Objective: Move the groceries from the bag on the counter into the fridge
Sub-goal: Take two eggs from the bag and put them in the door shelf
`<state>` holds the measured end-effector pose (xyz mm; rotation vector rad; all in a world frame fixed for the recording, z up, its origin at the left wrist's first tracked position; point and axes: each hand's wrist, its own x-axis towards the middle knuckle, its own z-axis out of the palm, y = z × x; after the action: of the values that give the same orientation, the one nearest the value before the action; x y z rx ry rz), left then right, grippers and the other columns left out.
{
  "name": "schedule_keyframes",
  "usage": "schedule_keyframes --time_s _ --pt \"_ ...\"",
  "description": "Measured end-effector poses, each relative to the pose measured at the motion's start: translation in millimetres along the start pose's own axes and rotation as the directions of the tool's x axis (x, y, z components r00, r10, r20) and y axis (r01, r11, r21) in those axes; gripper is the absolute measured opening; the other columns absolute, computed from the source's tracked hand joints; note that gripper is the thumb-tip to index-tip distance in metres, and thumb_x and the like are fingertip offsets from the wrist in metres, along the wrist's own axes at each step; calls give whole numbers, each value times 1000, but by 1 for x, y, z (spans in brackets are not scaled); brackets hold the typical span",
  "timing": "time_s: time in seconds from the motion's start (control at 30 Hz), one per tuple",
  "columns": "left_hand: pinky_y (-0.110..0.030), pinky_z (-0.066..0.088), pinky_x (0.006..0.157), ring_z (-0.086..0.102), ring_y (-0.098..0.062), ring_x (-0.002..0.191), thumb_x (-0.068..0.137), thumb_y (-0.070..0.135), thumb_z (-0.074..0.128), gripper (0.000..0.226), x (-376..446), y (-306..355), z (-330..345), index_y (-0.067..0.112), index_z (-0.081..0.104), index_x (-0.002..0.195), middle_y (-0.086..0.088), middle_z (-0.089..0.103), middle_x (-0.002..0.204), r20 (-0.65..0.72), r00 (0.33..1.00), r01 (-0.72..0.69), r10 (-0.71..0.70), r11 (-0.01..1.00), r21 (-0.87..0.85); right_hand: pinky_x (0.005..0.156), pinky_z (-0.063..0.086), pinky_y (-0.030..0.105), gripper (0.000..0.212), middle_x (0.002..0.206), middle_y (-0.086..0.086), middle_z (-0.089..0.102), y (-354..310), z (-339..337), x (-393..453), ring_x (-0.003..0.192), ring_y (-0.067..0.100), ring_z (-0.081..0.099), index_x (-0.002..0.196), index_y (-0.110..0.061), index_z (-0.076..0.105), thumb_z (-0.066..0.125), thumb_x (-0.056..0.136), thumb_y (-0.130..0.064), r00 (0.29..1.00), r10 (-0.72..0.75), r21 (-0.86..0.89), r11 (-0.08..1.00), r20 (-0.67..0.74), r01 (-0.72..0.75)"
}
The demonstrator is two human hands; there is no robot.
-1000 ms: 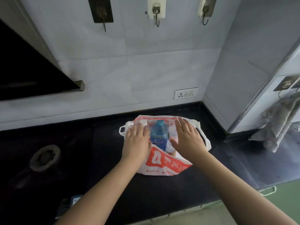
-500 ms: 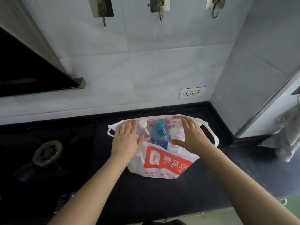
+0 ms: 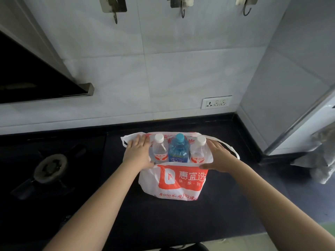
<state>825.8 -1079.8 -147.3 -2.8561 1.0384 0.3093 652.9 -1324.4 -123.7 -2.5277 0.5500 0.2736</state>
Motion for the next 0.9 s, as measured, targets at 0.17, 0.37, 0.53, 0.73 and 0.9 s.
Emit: schedule_keyframes --time_s 0.17,0.37,0.53,0.73,0.9 --pt "-49 5 121 -4 -26 150 70 60 73 121 9 4 11 19 -4 154 -5 -1 164 92 995 -24 25 1000 -12 112 36 49 87 148 -7 43 5 6 3 137 20 40 145 -38 30 76 73 -54 998 -13 33 999 60 12" --pt "-50 3 120 -6 -26 150 66 68 71 126 9 7 32 23 -10 153 -4 -3 164 114 993 -12 21 997 -81 92 54 37 35 104 -18 67 26 22 7 95 5 63 106 -45 59 72 76 -57 989 27 78 996 144 -38" --pt "-53 8 120 -5 -26 150 62 77 65 130 3 4 48 25 -12 152 -4 -5 164 84 995 -32 45 989 -148 96 52 39 63 121 -13 63 30 29 -2 112 12 60 121 -40 56 64 67 -72 997 70 -45 997 -17 -70" --pt "-49 5 121 -6 -24 150 61 78 65 132 -8 2 62 22 -12 153 -4 -5 164 51 999 -5 15 981 -196 95 50 44 51 126 10 62 24 56 -25 117 30 58 128 -8 59 71 86 -34 912 -91 -137 990 -400 38" --pt "-48 5 121 -7 -23 150 63 76 66 132 -10 7 62 22 -14 152 -4 -7 164 51 998 -16 27 979 -205 96 49 43 45 128 6 62 31 69 -20 119 28 58 127 -11 61 62 91 -38 936 -77 -190 982 -345 11"
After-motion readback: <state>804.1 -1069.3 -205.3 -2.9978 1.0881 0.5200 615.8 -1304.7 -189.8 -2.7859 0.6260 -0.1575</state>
